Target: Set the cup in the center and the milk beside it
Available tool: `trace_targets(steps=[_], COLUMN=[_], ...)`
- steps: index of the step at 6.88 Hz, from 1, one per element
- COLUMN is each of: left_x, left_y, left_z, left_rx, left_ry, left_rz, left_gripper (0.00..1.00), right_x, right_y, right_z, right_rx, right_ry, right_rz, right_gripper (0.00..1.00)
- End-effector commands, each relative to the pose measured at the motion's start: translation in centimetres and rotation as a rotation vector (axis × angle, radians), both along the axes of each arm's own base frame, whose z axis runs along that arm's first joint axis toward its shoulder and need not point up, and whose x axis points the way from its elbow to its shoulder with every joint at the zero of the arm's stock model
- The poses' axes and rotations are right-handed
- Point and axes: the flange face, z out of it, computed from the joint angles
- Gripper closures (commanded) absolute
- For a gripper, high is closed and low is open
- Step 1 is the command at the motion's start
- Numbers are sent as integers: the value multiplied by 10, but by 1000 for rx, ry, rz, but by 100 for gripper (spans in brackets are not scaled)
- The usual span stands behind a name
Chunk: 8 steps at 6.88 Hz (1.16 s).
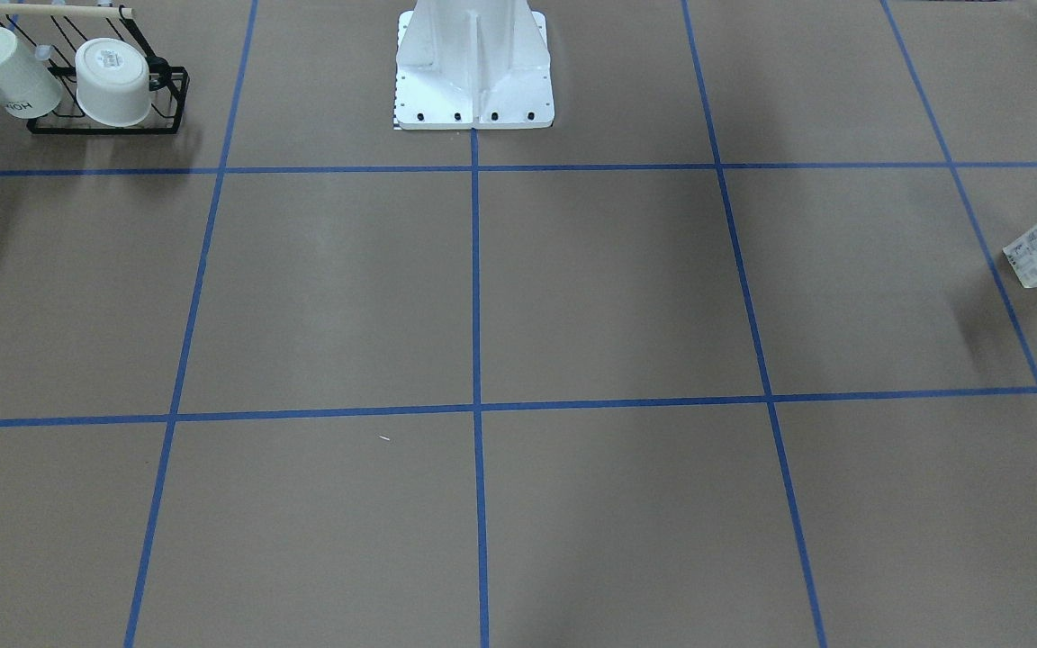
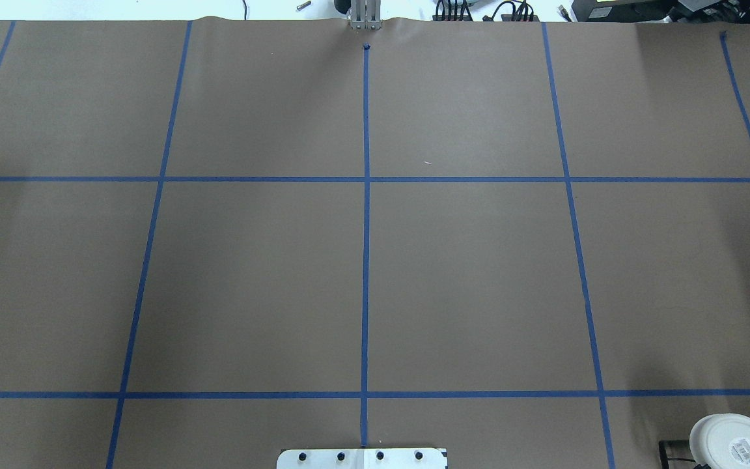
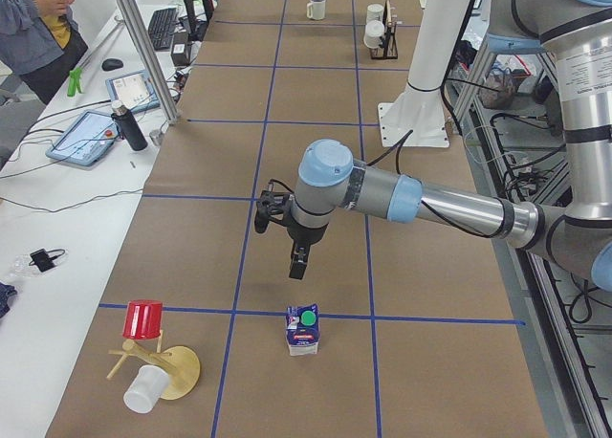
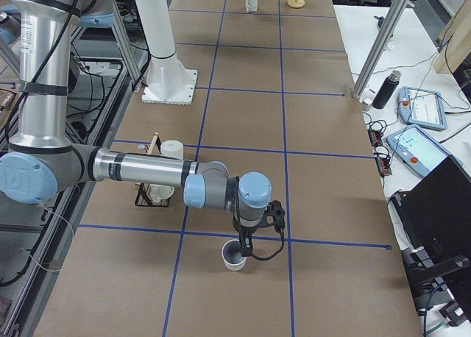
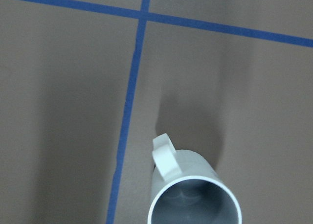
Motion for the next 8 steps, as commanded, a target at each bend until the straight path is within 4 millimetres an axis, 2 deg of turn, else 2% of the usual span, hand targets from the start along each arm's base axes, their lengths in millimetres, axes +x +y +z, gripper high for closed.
trace_targets(steps=[1, 2, 3, 4, 5, 6, 7, 8], left_x=[-1, 0, 0, 0, 0, 0, 0, -1], left_y=[0, -1, -1, -1, -1, -1, -1, -1], left_z=[-3, -3, -3, -3, -1, -2, -1, 0], left_rx=[6, 6, 4, 4, 1, 2, 1, -1], left_ry=[0, 0, -2, -2, -2, -2, -2, -1], left_rz=[-1, 0, 0, 0, 0, 0, 0, -2], left_gripper=[2, 2, 2, 2, 2, 2, 2, 2], right_x=[0, 1, 1, 1, 0, 0, 0, -1], right_y=[10, 11, 13, 17, 16, 15, 10, -3], right_z=[67, 69, 74, 83, 81, 81, 75, 65], right_rx=[23, 21, 9, -6, -4, -2, 11, 31], right_ry=[-1, -4, -4, -2, -2, -2, -7, -8], right_rz=[-1, -1, 0, -1, 0, -2, -1, 0], right_gripper=[1, 3, 17, 43, 91, 100, 100, 100])
